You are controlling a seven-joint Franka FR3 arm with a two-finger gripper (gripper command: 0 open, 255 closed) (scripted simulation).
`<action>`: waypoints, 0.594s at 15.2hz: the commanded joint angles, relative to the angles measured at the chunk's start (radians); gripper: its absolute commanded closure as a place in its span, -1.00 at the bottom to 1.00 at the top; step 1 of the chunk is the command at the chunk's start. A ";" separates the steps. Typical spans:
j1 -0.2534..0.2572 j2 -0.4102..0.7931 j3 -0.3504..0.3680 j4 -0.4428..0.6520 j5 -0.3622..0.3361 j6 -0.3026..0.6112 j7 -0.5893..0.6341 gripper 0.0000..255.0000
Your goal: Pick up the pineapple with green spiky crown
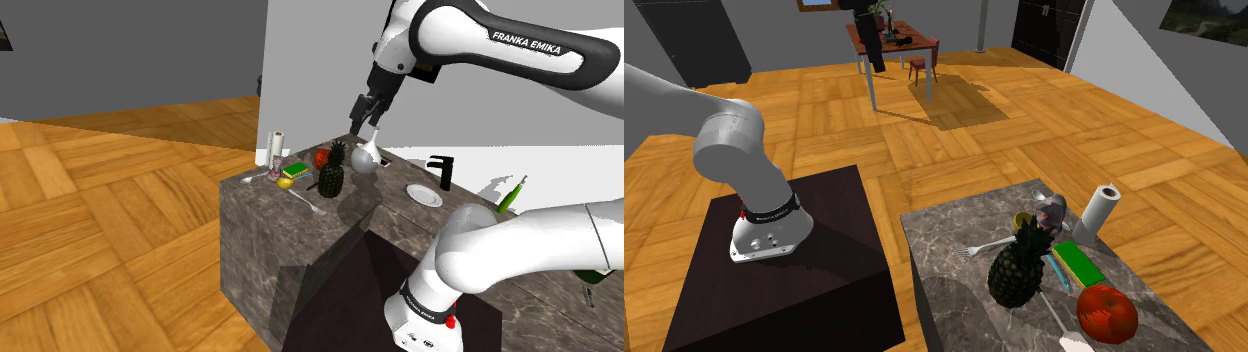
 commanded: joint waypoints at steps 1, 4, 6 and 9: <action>0.000 0.000 0.000 0.000 0.000 0.000 0.000 -1.00; -0.015 0.089 -0.058 0.031 -0.014 0.043 -0.043 -1.00; -0.023 0.152 -0.096 0.058 -0.019 0.070 -0.073 -1.00; -0.032 0.252 -0.151 0.106 -0.019 0.105 -0.119 -1.00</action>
